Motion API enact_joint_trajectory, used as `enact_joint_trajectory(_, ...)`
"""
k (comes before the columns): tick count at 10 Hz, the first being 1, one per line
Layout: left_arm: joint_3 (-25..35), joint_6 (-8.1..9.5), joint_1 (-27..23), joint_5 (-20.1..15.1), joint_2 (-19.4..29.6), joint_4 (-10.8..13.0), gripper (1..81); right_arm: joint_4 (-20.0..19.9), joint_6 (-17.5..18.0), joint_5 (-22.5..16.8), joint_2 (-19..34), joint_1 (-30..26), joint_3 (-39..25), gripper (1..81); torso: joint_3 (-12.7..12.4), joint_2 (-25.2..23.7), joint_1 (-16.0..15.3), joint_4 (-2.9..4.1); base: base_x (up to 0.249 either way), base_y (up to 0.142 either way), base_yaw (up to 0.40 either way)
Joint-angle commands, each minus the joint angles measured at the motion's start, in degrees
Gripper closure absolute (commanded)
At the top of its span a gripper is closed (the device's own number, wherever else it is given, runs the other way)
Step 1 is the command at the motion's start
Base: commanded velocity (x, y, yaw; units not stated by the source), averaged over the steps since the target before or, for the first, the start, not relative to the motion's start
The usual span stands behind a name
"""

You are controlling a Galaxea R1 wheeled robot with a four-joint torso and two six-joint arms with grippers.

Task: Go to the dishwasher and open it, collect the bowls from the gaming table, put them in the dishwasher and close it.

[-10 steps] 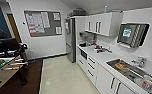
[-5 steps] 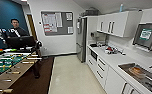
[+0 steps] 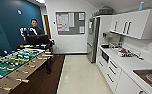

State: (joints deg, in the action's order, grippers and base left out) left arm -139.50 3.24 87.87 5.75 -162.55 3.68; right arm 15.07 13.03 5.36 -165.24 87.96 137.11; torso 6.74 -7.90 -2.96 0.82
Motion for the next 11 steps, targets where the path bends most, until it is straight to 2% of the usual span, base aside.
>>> enact_joint_trajectory(1,2.12,-0.08,-1.86,-2.94,1.96,0.45,1.0,0.49,-0.2,-2.72,1.21,-2.91,-0.98,1.0,0.0,0.0,0.0,0.0,0.0,0.0,0.317)
enact_joint_trajectory(6,-1.39,0.36,-1.86,-2.94,3.54,-0.25,1.0,0.31,-0.11,-2.73,1.03,-3.26,4.56,1.0,0.0,0.0,0.0,0.0,0.0,0.0,0.309)
enact_joint_trajectory(11,-2.36,0.45,-1.86,-2.94,3.45,-0.25,1.0,0.49,-0.11,-2.73,0.68,-3.35,4.91,1.0,0.0,0.0,0.0,0.0,0.0,0.0,0.29)
